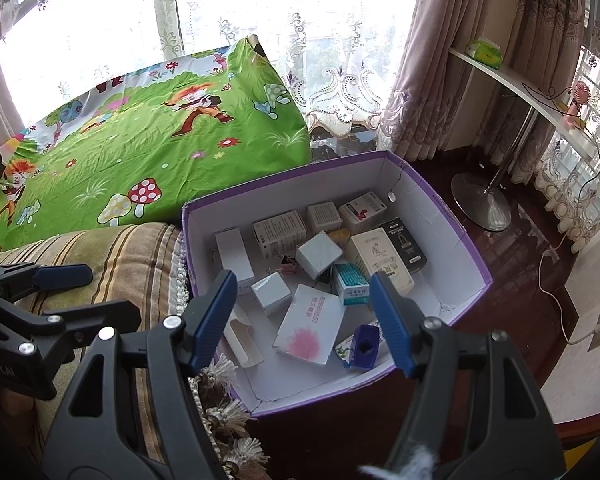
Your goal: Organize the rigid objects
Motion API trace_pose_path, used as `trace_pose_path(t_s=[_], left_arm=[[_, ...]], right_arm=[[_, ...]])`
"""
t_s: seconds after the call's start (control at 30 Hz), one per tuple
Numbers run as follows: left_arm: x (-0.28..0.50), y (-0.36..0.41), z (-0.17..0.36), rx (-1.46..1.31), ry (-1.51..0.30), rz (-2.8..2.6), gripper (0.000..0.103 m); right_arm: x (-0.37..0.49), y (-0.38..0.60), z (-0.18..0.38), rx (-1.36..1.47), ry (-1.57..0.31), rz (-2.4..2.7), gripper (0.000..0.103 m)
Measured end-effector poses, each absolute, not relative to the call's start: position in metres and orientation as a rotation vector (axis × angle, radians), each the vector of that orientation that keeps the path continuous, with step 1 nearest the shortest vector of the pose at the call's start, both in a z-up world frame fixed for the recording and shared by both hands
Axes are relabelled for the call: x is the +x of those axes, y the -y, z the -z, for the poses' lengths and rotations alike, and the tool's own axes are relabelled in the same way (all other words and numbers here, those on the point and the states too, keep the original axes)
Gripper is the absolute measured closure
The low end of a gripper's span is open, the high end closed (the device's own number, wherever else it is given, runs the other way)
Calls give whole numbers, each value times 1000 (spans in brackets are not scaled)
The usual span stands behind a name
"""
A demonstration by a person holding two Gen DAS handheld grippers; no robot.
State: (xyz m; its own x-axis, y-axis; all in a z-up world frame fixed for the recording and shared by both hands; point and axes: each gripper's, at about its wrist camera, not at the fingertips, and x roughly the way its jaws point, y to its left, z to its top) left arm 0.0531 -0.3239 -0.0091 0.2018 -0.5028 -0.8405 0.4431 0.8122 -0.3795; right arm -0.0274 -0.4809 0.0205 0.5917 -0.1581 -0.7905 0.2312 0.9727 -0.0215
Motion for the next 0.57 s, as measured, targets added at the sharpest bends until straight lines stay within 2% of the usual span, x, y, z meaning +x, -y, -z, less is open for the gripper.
trace_pose_path(t_s=[0.57], left_arm=[[51, 323, 6, -56, -1160, 671, 0]], right_arm=[[-28, 481, -18, 101, -918, 228, 31]])
